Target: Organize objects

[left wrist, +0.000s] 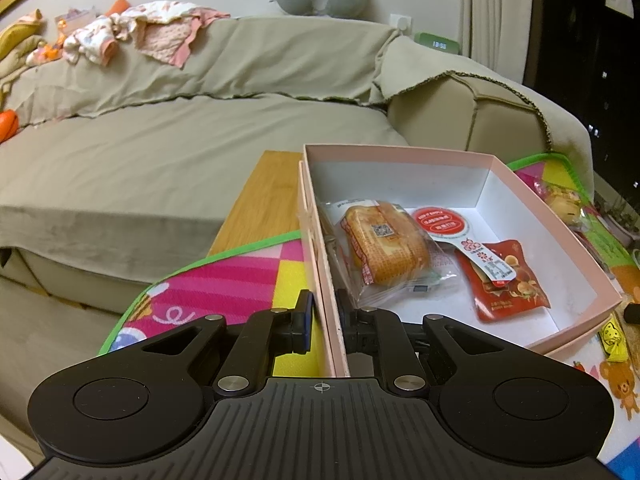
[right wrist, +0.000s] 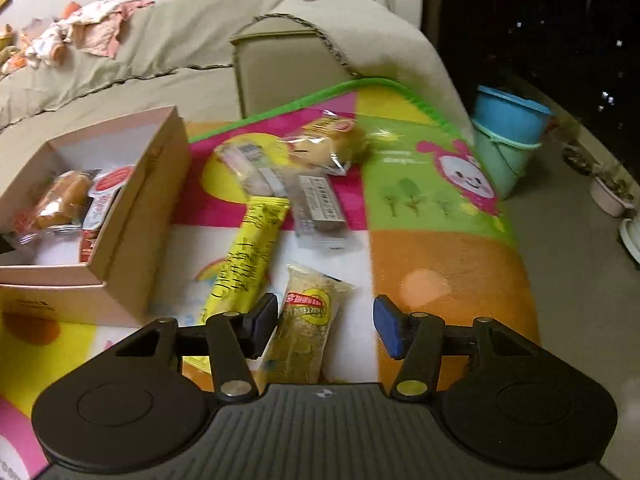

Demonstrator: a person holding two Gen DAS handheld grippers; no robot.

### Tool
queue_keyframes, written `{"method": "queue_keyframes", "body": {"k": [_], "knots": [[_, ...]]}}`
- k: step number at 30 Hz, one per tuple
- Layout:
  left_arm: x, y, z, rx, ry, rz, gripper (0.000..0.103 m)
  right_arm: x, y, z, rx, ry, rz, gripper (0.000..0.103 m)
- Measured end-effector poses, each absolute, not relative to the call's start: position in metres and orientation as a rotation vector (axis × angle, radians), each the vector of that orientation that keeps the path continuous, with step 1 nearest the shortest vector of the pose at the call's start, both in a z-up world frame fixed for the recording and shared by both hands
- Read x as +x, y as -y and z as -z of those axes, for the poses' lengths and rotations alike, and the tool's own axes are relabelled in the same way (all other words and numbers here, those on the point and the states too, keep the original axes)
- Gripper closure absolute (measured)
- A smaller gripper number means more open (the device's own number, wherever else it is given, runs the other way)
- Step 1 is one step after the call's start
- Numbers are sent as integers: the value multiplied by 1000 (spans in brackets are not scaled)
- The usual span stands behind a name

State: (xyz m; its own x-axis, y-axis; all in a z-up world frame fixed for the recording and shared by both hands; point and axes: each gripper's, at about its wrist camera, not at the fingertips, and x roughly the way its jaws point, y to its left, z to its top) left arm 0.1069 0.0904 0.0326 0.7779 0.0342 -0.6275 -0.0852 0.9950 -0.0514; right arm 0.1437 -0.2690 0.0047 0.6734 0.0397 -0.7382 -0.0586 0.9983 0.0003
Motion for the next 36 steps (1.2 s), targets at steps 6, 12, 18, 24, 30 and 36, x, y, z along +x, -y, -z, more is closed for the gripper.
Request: {"method": "queue_keyframes", "body": {"k": [6,12,18,24,30,36], "knots": [[108,-88,-33,-79,-676,-68,89,131,252,-22,-7,-740,-197,51],[108,-87,-33,-77,-677,-66,89,164,227,-6,-33,-785,-194,54],[107,-88,-32,-81,-674,-62,89,173,223,5,-27,-845,-225,79],[108,-89,-32,-83,-673,-57,89,130,223,-10,-79,-857,-282,80],[108,-89,-32,-83,-673,-57,89,79,234,-41,-67,-834,-309,93],[108,-89,-32,-87,-672,-58,89,47,236,-77,-91,-767,-352,94]]}}
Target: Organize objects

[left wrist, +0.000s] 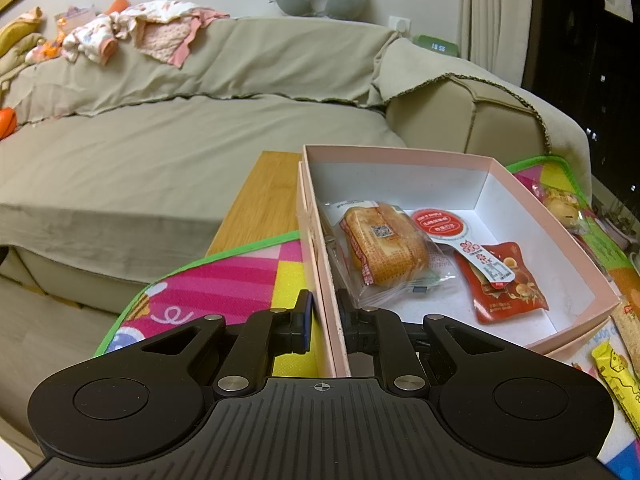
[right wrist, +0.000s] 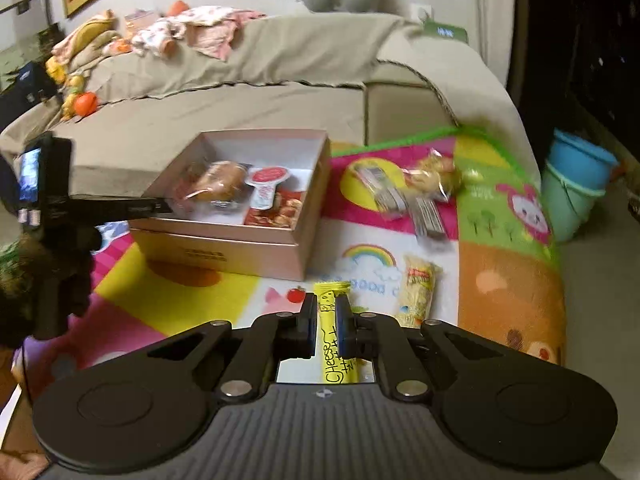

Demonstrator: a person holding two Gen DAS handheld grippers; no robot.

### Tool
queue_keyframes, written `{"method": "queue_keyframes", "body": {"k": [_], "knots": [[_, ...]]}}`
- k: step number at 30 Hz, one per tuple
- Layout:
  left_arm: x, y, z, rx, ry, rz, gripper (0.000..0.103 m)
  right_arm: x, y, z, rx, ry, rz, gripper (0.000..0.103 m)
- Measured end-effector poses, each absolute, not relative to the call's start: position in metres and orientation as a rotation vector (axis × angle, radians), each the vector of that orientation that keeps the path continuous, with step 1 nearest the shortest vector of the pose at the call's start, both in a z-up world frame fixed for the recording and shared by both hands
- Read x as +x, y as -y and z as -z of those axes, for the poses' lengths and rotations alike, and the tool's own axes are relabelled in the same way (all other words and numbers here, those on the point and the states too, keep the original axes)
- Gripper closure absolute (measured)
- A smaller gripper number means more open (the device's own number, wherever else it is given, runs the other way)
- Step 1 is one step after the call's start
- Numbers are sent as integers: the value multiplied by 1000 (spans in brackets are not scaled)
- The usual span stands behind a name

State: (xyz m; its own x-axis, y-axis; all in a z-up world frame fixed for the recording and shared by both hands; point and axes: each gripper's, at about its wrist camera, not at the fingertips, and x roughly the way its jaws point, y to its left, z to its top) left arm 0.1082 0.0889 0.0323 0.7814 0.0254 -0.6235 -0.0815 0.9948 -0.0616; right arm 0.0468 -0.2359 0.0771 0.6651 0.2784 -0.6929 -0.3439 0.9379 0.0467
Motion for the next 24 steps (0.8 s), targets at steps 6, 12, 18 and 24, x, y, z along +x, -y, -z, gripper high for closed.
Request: {"method": "queue_keyframes", "body": {"k": [6,12,18,24], "knots": [[108,-89,-32,-87,-672,-57,89,54,226,-53,-143,-809,-317,69],[108,-89,-31,-85,-673,-56,89,70,216,-18,-154,-869,-323,67],[107,-89,-31,-84,-674,-56,89,78,209,-2,-184,-885,-307,69],[107,-90,-31,-85,-674,-56,89,73,208,-5,-177,-894,-340,80]]}}
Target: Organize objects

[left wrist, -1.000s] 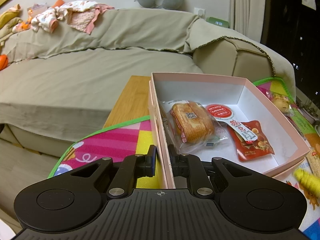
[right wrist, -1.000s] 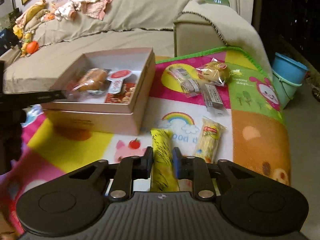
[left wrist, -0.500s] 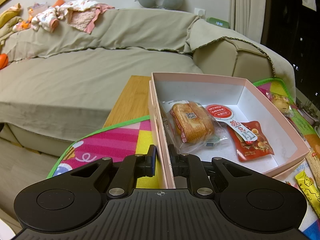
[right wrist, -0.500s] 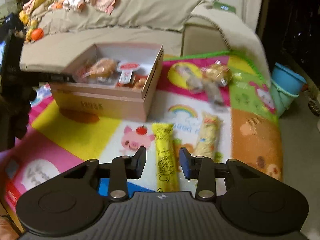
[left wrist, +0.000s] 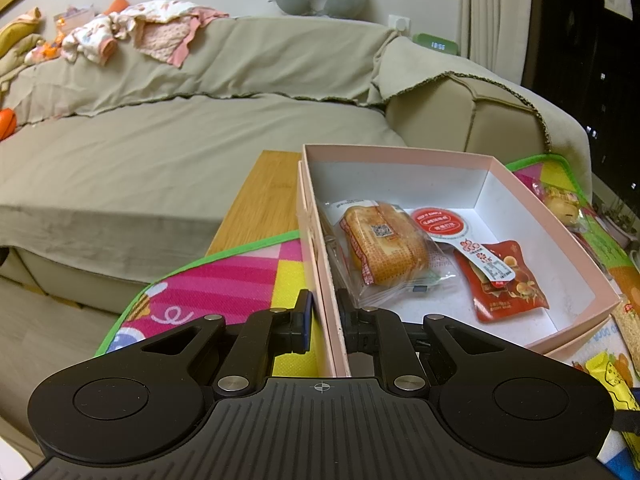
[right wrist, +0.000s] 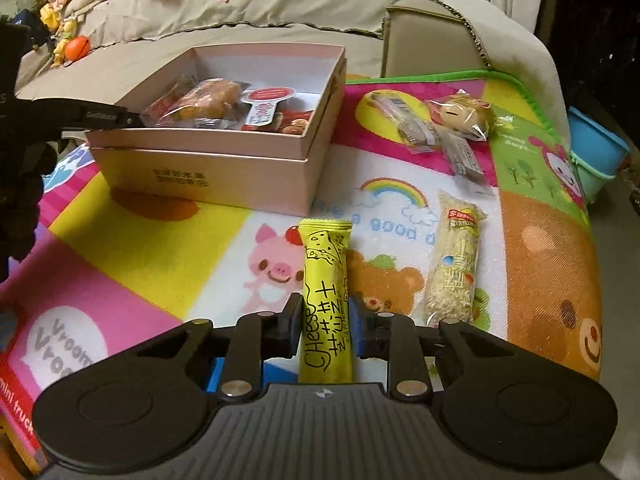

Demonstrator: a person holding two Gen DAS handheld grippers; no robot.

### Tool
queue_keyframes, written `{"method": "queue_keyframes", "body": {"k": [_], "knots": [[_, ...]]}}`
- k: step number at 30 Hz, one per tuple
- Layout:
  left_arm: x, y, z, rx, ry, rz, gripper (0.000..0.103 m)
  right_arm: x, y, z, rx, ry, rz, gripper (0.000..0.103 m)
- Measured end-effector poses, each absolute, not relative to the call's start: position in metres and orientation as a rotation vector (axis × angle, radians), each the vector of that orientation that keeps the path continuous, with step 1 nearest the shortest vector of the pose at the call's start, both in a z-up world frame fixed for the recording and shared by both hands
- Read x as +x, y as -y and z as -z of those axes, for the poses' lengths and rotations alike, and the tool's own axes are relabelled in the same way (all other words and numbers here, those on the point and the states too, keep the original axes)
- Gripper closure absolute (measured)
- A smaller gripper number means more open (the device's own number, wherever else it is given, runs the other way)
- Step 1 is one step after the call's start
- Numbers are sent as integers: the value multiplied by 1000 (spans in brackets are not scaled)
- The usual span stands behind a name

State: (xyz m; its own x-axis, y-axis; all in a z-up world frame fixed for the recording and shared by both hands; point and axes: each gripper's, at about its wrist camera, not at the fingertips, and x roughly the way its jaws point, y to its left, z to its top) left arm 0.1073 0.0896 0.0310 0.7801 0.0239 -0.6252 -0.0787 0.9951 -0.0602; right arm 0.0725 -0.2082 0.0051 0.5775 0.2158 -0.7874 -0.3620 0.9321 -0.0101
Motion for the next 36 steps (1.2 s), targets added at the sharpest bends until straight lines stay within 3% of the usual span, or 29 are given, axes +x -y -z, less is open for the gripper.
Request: {"method": "queue_keyframes", "body": {"k": [7,20,36], "knots": [[107,-90,-31,-84,-674,-55,89,61,206,-31,-131,-874,-396,82],[107,-89,-32,-83,-674,-42,88,93,170,-152,-1,-586,-534,82],[108,-89,-33,-92,-672,-30,87,181,111,-93,117,-744,-458,80]]}}
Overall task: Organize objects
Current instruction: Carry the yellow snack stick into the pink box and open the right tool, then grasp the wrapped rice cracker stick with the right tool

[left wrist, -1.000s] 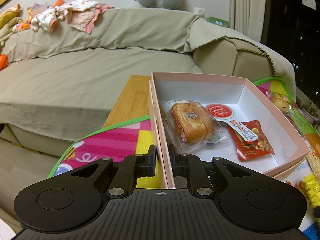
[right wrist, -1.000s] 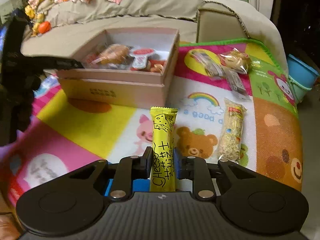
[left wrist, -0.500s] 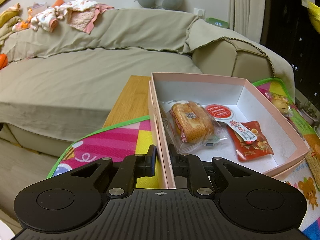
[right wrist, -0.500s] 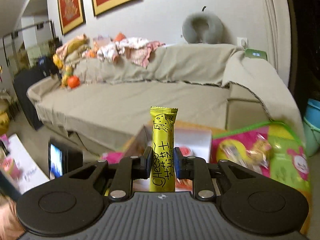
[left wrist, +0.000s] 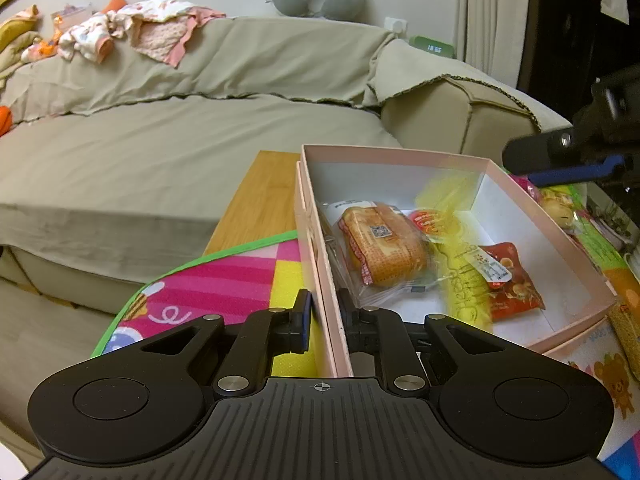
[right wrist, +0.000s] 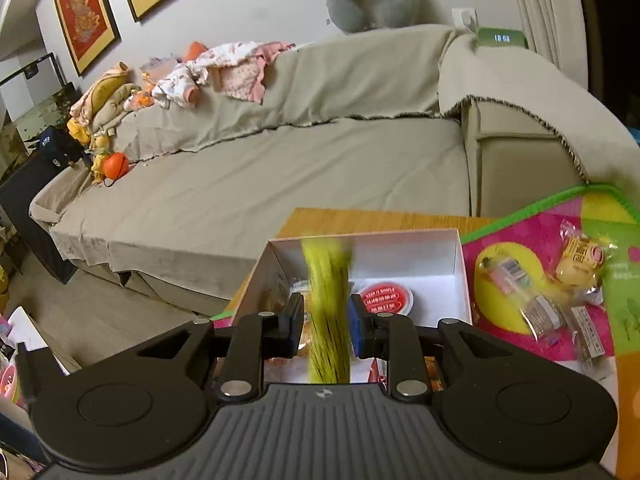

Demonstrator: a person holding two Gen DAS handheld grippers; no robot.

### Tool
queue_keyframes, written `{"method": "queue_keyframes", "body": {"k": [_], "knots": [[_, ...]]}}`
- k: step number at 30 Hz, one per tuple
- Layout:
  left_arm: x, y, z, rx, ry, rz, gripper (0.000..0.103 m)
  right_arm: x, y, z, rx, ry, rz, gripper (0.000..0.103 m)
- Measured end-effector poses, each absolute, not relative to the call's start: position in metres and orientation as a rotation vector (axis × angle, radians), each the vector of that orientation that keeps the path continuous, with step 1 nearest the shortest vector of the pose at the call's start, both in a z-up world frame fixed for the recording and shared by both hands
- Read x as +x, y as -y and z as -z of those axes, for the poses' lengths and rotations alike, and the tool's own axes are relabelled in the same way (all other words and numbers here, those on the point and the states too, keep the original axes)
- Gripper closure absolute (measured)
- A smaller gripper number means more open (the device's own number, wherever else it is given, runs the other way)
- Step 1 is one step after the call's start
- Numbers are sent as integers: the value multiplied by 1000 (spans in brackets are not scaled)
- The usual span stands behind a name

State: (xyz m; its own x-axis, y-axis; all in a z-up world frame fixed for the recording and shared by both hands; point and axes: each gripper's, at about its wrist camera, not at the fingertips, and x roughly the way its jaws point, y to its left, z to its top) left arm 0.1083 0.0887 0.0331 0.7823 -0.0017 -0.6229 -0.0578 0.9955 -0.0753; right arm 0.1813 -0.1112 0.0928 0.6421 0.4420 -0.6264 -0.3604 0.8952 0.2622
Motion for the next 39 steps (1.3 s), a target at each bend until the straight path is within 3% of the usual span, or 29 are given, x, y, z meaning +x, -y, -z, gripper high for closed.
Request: {"method": "queue_keyframes", "body": {"k": [7,23,30,39], "knots": [[108,-89,-33,-92,-672,-31,87,169,128,-85,58,-739,-419,76],[108,-89,-33,-88,-675,-33,88,119,253,-41,46,-762,-121,34],[106,-91,-31,-81,-677,-38,88,106,280,1,127,-862,-83,34],[104,-89,-31,-69,-680,-43,88,103,252,7,42,-834,-148,35]]}}
